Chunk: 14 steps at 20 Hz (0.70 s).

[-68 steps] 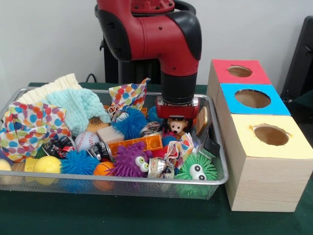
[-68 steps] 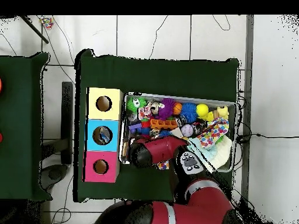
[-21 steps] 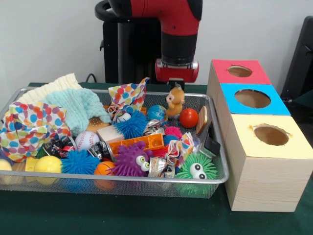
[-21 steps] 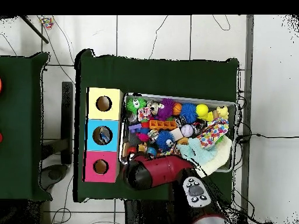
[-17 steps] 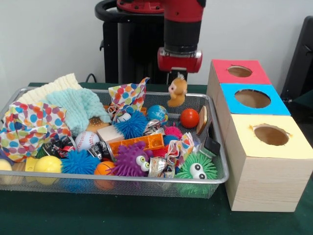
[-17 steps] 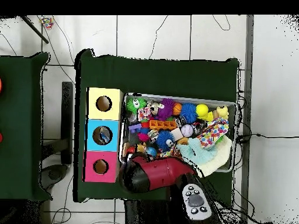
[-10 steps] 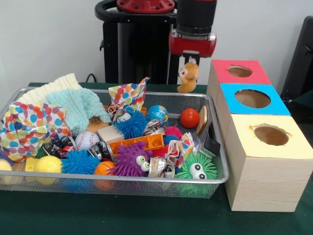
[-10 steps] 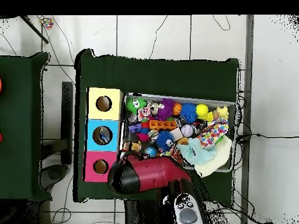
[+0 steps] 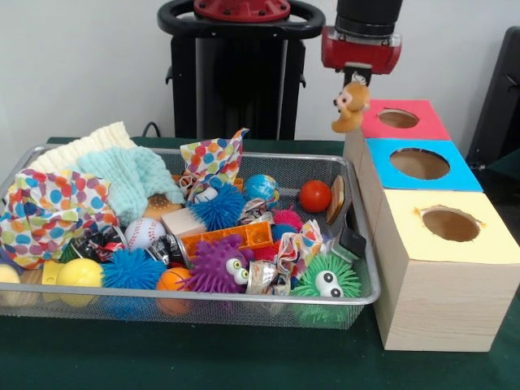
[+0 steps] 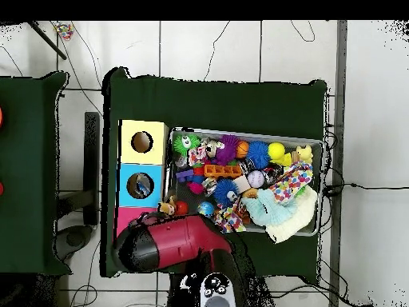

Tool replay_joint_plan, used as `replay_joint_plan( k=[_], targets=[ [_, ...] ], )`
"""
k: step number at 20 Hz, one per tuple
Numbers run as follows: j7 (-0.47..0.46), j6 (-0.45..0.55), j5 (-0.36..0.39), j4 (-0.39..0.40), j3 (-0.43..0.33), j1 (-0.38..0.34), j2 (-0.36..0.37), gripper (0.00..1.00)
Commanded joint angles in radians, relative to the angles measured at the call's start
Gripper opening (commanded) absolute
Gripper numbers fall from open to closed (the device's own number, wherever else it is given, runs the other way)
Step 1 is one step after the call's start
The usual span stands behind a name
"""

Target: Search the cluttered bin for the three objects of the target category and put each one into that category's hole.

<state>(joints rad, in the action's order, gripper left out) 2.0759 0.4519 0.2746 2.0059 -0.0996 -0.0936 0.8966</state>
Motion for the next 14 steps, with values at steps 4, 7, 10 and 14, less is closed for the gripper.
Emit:
replay_joint_plan(
  k=[4, 7, 10, 14],
  targets=[
    [0.153, -0.033, -0.033, -0.032, 0.013, 0.043, -0.064, 0.0],
    [0.152, -0.034, -0.043, -0.021, 0.001, 0.068, -0.053, 0.0],
    [0.148, -0.026, -0.061, -0.018, -0.018, 0.081, -0.045, 0.0],
    [0.13, -0.024, -0.075, -0.024, -0.03, 0.077, -0.043, 0.0]
  ],
)
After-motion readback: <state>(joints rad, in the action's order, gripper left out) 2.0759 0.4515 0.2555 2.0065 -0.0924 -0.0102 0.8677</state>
